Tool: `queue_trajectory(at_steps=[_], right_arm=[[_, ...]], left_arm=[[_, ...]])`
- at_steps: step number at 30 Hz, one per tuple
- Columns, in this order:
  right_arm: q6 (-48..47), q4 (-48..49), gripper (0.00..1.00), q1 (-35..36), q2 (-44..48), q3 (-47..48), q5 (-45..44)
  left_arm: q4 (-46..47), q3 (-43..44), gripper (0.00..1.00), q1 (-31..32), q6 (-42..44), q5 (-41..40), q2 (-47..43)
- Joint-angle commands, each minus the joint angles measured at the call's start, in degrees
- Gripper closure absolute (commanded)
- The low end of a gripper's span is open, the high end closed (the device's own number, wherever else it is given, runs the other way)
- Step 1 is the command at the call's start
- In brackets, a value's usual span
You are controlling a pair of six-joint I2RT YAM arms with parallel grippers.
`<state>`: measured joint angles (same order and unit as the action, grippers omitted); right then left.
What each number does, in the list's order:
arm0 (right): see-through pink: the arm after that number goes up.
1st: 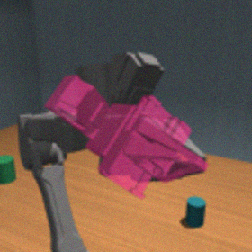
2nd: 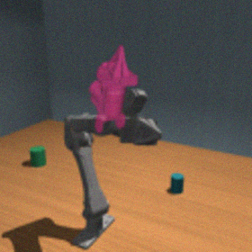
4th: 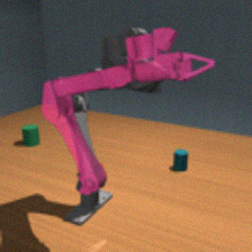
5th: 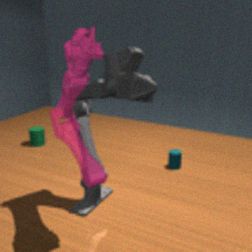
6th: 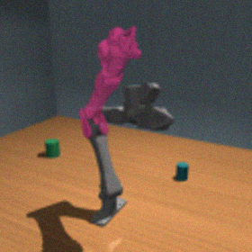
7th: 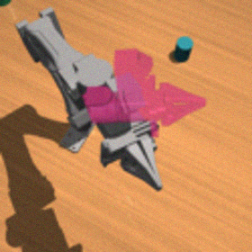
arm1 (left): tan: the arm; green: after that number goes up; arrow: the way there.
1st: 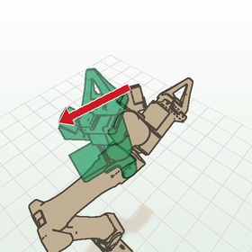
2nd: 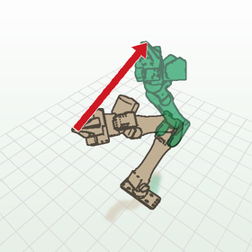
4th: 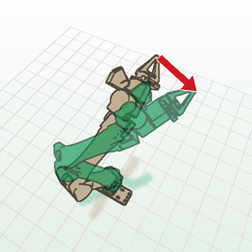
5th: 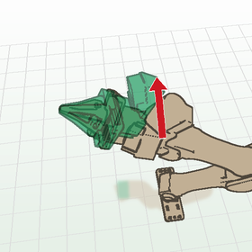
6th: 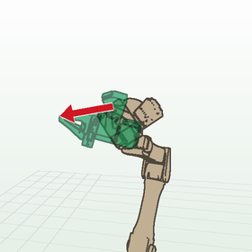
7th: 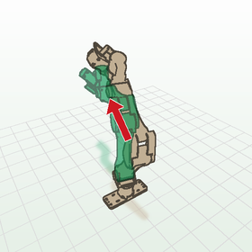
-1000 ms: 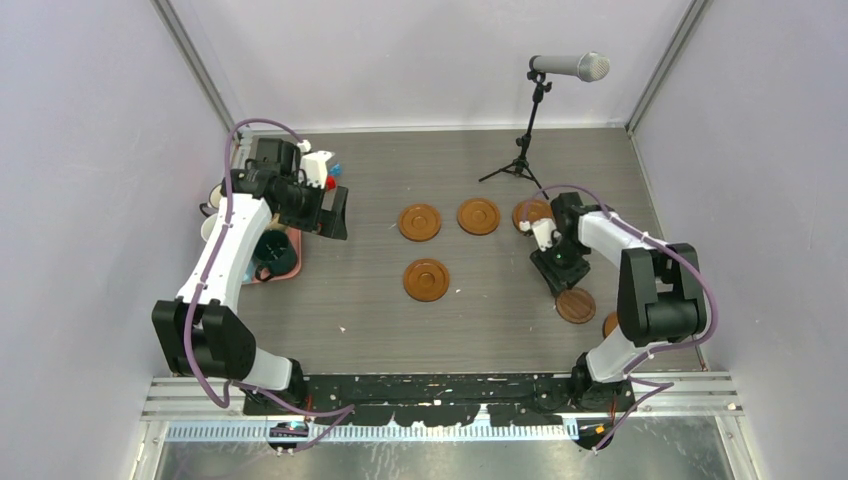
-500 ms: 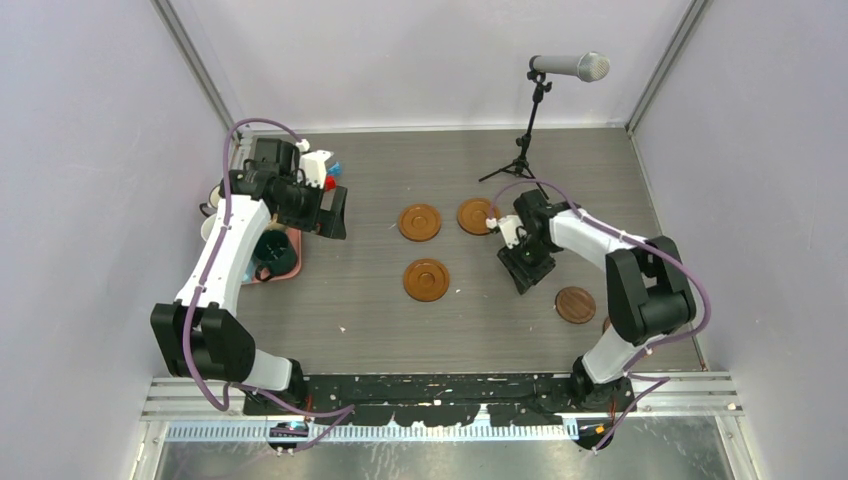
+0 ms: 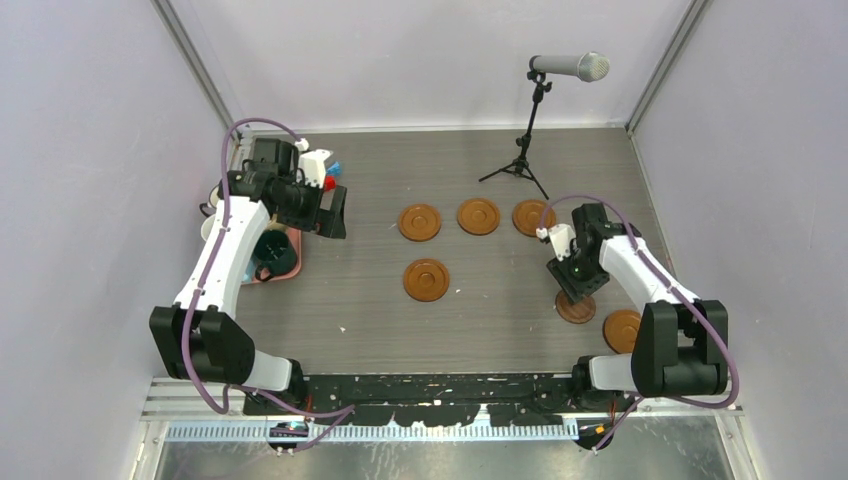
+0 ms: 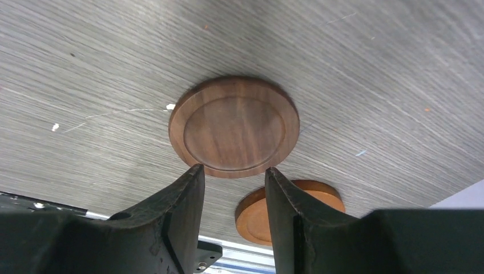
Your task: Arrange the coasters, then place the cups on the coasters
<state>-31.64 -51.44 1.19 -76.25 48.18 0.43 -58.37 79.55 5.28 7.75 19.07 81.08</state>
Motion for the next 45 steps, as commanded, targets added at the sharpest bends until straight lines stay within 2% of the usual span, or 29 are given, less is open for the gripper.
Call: queue_trajectory(at_steps=[1, 12, 14, 18, 29, 45], right_arm=[[-1.75, 5.59, 0.53, 0.3, -0.96, -2.58, -3.3], [1.3, 11.67, 0.66, 2.73, -5.83, -6.1, -1.21], [2.43, 12.4, 0.66, 3.94, -6.46, -6.1, 1.36], [3.19, 13.7, 0.67, 7.67, -6.96, -6.15, -0.24], [7.86, 14.51, 0.67, 14.87, -11.52, -1.01, 2.26], [13.07, 15.02, 0.67, 24.46, -22.11, 10.81, 6.94]], left_arm=[[1.33, 0.26, 0.0, 0.11, -0.38, 0.48, -2.53], [1.75, -0.44, 0.0, 0.15, -0.54, -0.19, -3.18], [1.78, -0.41, 0.0, 0.09, -0.54, -0.46, -3.27], [1.92, -0.64, 0.0, 0.09, -0.45, -0.61, -3.36], [1.76, -0.78, 0.0, 0.09, -0.15, -0.78, -3.22], [1.47, -1.27, 0.0, 0.13, 0.73, -1.16, -3.98]])
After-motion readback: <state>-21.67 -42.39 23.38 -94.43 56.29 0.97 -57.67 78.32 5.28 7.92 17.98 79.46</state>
